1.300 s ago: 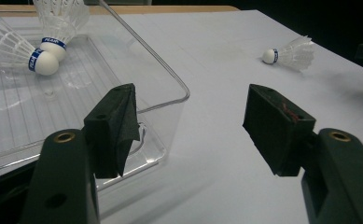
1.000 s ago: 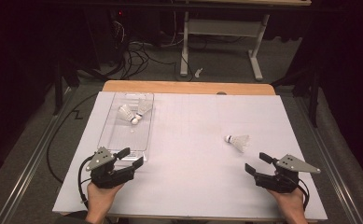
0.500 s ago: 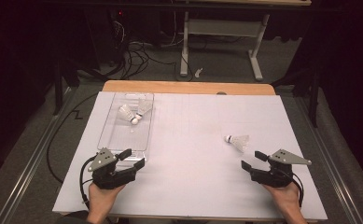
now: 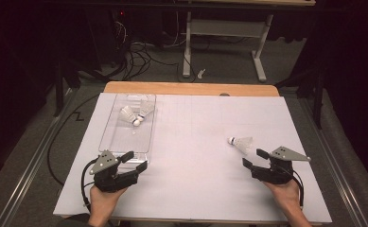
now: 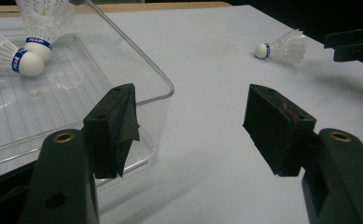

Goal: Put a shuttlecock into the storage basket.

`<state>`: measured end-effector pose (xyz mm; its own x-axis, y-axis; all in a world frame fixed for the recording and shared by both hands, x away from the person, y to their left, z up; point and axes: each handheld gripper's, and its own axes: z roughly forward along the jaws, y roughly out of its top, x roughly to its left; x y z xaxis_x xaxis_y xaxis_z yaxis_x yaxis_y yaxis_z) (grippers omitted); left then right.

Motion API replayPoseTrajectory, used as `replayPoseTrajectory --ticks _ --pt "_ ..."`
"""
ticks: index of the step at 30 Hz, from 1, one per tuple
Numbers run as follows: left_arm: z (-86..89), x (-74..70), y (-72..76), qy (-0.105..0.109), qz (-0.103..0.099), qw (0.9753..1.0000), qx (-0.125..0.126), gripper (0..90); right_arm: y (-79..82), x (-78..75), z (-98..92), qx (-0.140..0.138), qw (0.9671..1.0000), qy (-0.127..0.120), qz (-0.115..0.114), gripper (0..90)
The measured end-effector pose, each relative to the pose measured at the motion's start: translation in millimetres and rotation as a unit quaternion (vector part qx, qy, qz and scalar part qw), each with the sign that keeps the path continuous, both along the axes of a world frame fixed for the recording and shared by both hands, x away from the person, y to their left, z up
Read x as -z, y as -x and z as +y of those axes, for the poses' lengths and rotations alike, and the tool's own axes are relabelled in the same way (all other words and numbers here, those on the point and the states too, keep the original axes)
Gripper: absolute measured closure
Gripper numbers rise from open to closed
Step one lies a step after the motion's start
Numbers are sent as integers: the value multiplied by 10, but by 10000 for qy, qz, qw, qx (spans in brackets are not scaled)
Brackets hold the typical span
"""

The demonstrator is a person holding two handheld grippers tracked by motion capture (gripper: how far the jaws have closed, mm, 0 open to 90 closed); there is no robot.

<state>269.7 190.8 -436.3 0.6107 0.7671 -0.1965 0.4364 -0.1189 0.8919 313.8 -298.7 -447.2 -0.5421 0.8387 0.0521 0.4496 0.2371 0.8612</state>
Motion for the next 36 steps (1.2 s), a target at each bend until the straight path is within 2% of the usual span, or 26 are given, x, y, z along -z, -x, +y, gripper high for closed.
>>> replayPoseTrajectory --ticks 5,19,28,36 --pt "-1 0 1 5 3 10000 7 355 -63 -8 17 88 10000 -21 12 303" --pt "10 -1 6 17 -13 10000 -2 355 -261 -23 97 276 9993 190 165 351" --pt "8 -5 9 51 -18 10000 -4 355 -364 2 147 395 9974 364 473 371" --pt "2 -8 11 26 -33 10000 15 355 -469 8 203 467 9952 503 698 424"
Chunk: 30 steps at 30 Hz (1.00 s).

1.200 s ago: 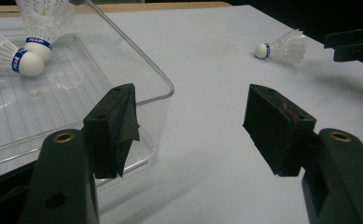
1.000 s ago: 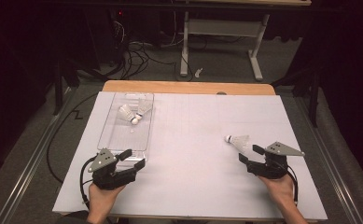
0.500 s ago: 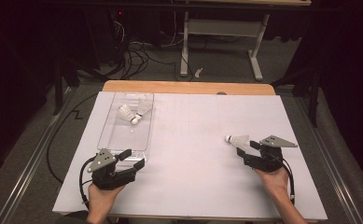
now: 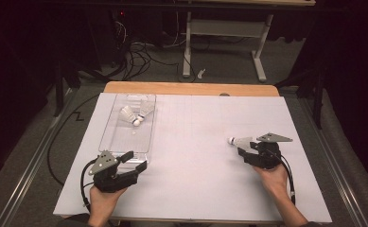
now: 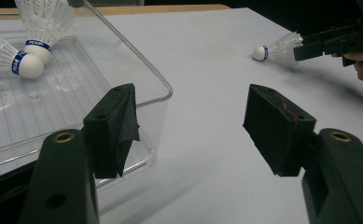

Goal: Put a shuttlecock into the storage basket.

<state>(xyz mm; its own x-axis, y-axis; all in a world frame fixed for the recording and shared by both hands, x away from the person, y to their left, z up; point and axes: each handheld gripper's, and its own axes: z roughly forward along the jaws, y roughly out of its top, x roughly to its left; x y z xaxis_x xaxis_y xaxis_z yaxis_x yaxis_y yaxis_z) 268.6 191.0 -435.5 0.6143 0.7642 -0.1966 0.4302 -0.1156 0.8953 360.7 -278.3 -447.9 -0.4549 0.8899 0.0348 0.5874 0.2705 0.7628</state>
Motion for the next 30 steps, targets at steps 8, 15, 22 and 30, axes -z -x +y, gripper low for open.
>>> replayPoseTrajectory --ticks 8,15,22,30 --pt "-1 -1 2 5 -5 10000 -5 355 -92 0 39 -38 9994 124 312 501" --pt "0 2 0 16 7 10000 -7 355 -137 6 54 -61 9984 263 501 587" --pt "-9 2 0 -42 -5 10000 13 355 -182 -35 105 -80 9967 537 596 652" --pt "-6 7 -8 -29 15 10000 17 355 -218 -34 101 -136 9949 665 747 733"
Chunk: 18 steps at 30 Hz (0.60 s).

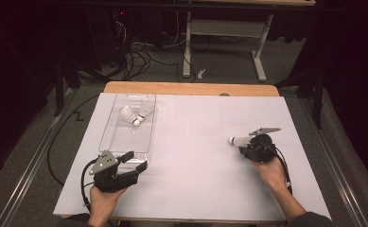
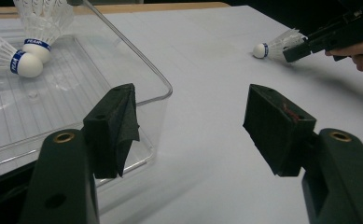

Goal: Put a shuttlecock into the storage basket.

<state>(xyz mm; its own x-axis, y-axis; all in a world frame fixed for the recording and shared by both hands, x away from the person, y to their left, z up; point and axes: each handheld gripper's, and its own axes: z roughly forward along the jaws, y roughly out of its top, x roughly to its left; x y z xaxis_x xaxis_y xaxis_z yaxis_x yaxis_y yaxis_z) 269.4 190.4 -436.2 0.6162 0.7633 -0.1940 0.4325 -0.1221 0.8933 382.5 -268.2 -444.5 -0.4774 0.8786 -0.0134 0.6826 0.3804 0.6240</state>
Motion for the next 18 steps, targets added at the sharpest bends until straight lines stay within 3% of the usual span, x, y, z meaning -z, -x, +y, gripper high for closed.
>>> replayPoseTrajectory --ticks 18 --pt "3 -7 7 -16 -25 10000 8 355 -36 -47 68 -308 9994 84 131 898"
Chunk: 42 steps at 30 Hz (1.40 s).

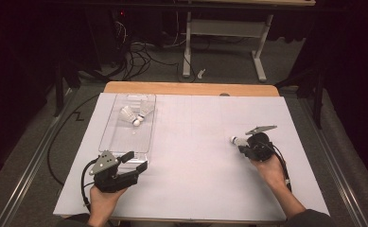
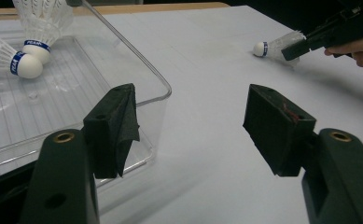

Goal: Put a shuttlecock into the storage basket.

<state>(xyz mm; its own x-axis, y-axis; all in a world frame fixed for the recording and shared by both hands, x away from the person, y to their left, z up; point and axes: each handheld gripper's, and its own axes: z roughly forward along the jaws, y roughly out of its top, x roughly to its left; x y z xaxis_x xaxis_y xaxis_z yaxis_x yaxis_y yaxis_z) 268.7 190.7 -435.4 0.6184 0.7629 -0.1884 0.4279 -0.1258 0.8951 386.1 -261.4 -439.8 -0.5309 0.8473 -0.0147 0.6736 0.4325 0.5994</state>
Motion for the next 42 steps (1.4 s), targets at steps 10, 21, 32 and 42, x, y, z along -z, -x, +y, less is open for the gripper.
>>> replayPoseTrajectory --ticks 10,21,32,42 --pt "7 6 -10 18 28 10000 -1 356 13 -15 -4 -167 9999 27 38 900" --pt "7 12 -24 22 57 10000 19 355 30 -85 57 -466 9988 103 67 900" --pt "5 15 -25 32 61 10000 26 355 49 -121 99 -762 9971 -19 69 900" --pt "2 17 -22 7 65 10000 39 355 75 -134 131 -1021 9947 -148 50 900"
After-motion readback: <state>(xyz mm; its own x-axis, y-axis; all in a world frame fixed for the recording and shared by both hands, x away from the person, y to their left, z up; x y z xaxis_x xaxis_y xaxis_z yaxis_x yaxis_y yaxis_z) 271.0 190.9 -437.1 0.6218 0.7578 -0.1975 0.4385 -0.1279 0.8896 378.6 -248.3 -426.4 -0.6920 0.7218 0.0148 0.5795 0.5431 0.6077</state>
